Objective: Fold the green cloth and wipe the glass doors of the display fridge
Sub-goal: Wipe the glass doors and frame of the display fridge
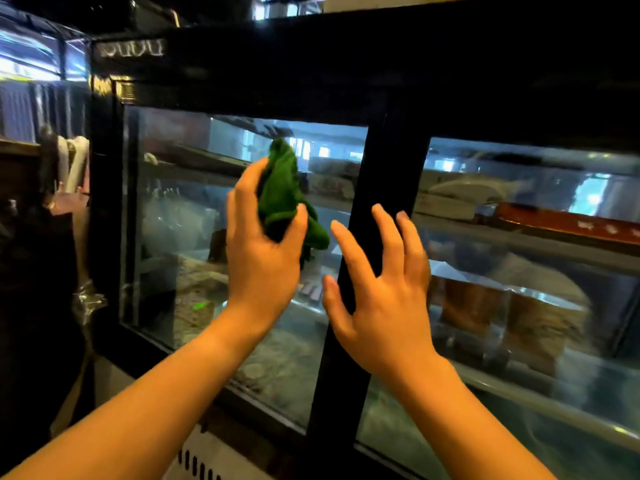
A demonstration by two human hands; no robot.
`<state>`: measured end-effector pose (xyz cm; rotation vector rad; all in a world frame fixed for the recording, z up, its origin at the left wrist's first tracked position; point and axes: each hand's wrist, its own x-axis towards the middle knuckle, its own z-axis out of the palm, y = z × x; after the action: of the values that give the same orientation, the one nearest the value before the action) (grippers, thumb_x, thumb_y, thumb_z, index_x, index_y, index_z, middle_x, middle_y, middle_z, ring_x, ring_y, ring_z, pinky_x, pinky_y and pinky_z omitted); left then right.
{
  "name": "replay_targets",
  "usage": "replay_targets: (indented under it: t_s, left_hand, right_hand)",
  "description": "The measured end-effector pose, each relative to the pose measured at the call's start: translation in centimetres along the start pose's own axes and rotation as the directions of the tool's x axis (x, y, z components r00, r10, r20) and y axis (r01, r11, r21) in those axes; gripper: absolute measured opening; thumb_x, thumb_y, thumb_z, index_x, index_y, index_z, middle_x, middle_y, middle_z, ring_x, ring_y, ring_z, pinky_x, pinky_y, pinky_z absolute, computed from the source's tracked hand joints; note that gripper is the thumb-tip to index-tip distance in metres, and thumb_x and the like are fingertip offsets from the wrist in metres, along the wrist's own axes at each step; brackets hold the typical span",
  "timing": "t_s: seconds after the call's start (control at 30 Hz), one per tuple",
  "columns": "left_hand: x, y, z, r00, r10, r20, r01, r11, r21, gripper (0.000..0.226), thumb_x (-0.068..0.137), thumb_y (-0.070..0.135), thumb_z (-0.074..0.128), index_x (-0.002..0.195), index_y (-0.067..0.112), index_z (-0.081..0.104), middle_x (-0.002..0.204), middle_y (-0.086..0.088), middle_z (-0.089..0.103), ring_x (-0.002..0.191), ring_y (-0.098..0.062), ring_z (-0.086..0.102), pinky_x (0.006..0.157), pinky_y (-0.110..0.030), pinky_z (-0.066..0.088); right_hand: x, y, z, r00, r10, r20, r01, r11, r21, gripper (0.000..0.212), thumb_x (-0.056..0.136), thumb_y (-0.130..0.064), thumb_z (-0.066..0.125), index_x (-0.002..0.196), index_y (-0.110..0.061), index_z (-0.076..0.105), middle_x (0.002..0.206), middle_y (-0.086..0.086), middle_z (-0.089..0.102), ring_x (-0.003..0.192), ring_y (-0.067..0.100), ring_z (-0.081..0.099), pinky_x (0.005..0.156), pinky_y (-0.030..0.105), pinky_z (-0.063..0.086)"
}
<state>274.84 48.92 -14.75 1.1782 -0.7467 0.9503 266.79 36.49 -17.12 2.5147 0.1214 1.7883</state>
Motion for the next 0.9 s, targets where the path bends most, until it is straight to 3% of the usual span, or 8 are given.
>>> replay_targets:
  t_s: [0.07, 0.17, 0.27, 0.4, 0.53, 0.63, 0.77, 0.9]
  left_hand:
    - [1.8, -0.9, 0.6, 0.969, 0.231, 0.09, -0.245, 0.946, 0.211, 0.054, 0.09, 0.014, 0.065, 0.139, 0.015, 0.043, 0.131, -0.015, 0.05, 0.119, -0.03, 0.052, 0.098, -0.048, 0.046]
    - [4.3, -2.2, 2.0, 0.833, 0.489, 0.259, -0.553, 0.705, 0.445, 0.05, 0.092, 0.021, 0.064, 0.137, 0.021, 0.044, 0.126, -0.024, 0.057, 0.113, -0.043, 0.055, 0.091, -0.054, 0.044]
    - [5.8, -3.3, 2.9, 0.695, 0.648, 0.312, -0.704, 0.524, 0.48, 0.046, 0.091, 0.023, 0.068, 0.134, 0.023, 0.052, 0.124, -0.021, 0.062, 0.111, -0.041, 0.057, 0.089, -0.053, 0.042]
    - [7.6, -4.2, 3.3, 0.633, 0.73, 0.258, -0.768, 0.548, 0.331, 0.05, 0.086, 0.022, 0.073, 0.13, 0.021, 0.049, 0.126, -0.01, 0.062, 0.112, -0.034, 0.058, 0.092, -0.054, 0.041]
    - [9.8, -4.5, 3.6, 0.594, 0.756, 0.274, -0.804, 0.545, 0.24, 0.059, 0.065, 0.02, 0.084, 0.114, 0.013, 0.053, 0.12, -0.012, 0.067, 0.109, -0.034, 0.062, 0.093, -0.052, 0.042]
    - [9.5, -4.5, 4.0, 0.572, 0.78, 0.255, -0.818, 0.52, 0.246, 0.043, 0.077, 0.027, 0.076, 0.112, 0.015, 0.055, 0.118, -0.017, 0.067, 0.105, -0.037, 0.06, 0.088, -0.054, 0.045]
    - [8.9, -4.4, 4.5, 0.628, 0.752, 0.2, -0.767, 0.556, 0.32, 0.03, 0.087, 0.029, 0.064, 0.113, 0.016, 0.055, 0.116, -0.019, 0.067, 0.103, -0.042, 0.06, 0.084, -0.053, 0.046]
    - [8.4, -3.5, 4.3, 0.654, 0.708, 0.268, -0.746, 0.542, 0.387, 0.03, 0.09, 0.036, 0.056, 0.115, 0.019, 0.051, 0.117, -0.02, 0.066, 0.103, -0.046, 0.061, 0.086, -0.053, 0.046]
  right_hand:
    - [-0.6, 0.2, 1.7, 1.0, 0.015, 0.027, -0.012, 0.994, -0.108, 0.064, 0.089, -0.041, 0.063, 0.148, -0.022, 0.045, 0.158, 0.021, 0.025, 0.147, 0.041, 0.017, 0.115, 0.06, 0.022]
    - [-0.9, 1.1, 3.4, 1.0, 0.024, 0.018, -0.02, 0.98, -0.199, 0.07, 0.089, -0.046, 0.06, 0.151, -0.021, 0.037, 0.16, 0.018, 0.016, 0.15, 0.038, 0.012, 0.119, 0.057, 0.013]
    - [-0.9, 1.8, 4.4, 1.0, -0.011, 0.003, 0.011, 0.972, -0.236, 0.069, 0.088, -0.046, 0.057, 0.148, -0.018, 0.036, 0.16, 0.016, 0.012, 0.151, 0.036, 0.007, 0.12, 0.055, 0.01]
    - [-1.2, 1.7, 5.1, 1.0, -0.014, 0.011, 0.016, 0.97, -0.242, 0.064, 0.09, -0.039, 0.053, 0.148, -0.02, 0.034, 0.163, 0.01, 0.009, 0.151, 0.038, 0.005, 0.122, 0.051, 0.007]
    - [-1.0, 1.4, 5.1, 1.0, -0.006, 0.018, 0.01, 0.958, -0.286, 0.046, 0.101, -0.039, 0.032, 0.141, -0.017, 0.041, 0.157, 0.012, 0.015, 0.152, 0.034, 0.001, 0.123, 0.047, 0.007]
    - [-1.2, 1.8, 5.0, 0.999, -0.045, 0.014, 0.047, 0.96, -0.277, 0.052, 0.099, -0.035, 0.033, 0.148, -0.015, 0.034, 0.156, 0.016, 0.015, 0.15, 0.041, 0.003, 0.122, 0.052, 0.008]
    - [-1.3, 1.9, 5.6, 0.998, -0.064, 0.005, 0.063, 0.971, -0.232, 0.059, 0.1, -0.031, 0.033, 0.153, -0.009, 0.021, 0.161, 0.018, 0.008, 0.15, 0.044, -0.001, 0.122, 0.054, 0.0]
    - [-1.1, 1.9, 5.7, 0.998, -0.066, -0.012, 0.061, 0.968, -0.245, 0.059, 0.096, -0.029, 0.043, 0.149, -0.006, 0.033, 0.161, 0.018, 0.013, 0.148, 0.046, 0.006, 0.122, 0.055, 0.003]
